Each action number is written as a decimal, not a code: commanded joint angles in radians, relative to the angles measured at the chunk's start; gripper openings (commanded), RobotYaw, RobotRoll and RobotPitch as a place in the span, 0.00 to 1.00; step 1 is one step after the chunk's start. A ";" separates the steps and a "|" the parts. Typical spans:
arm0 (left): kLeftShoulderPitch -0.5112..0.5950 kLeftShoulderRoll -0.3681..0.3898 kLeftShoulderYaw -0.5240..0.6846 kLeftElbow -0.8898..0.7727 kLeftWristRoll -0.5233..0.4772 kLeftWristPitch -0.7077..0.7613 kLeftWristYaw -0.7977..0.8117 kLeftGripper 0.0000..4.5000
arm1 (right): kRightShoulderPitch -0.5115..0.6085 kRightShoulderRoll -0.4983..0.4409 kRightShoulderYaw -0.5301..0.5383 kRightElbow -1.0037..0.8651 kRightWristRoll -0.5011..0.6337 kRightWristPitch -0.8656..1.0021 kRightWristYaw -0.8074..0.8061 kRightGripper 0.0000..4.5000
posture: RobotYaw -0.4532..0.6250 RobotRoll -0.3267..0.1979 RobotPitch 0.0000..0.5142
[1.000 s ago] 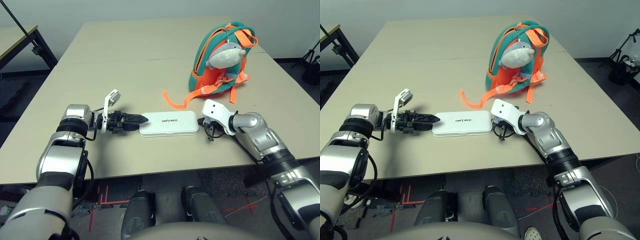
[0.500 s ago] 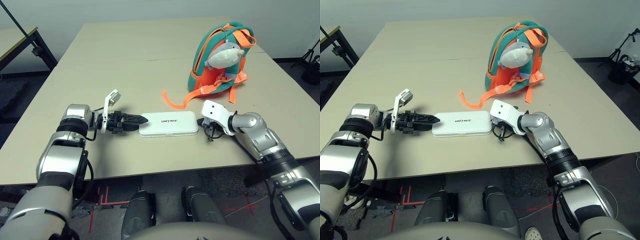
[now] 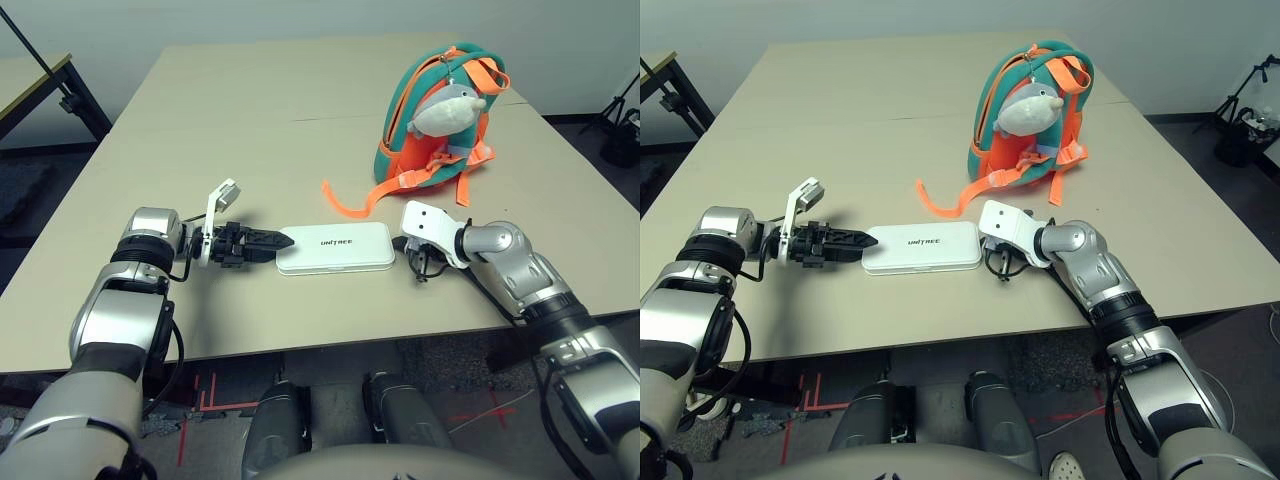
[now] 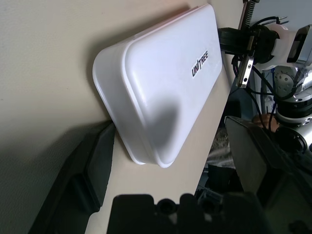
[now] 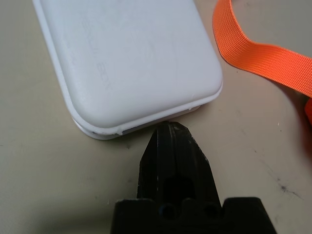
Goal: Put the pencil case into the backpack and zip it.
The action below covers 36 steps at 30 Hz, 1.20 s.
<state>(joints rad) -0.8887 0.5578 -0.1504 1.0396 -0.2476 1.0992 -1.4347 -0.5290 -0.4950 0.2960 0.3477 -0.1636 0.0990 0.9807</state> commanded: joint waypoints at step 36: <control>0.022 -0.003 -0.001 0.047 0.030 0.026 0.061 1.00 | -0.016 0.028 0.042 0.030 -0.004 -0.050 0.023 0.01 | 0.26 0.62 0.12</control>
<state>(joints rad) -0.8854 0.5873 -0.1351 1.0435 -0.2497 1.1341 -1.4271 -0.5589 -0.4846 0.3047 0.4034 -0.1715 0.0473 0.9869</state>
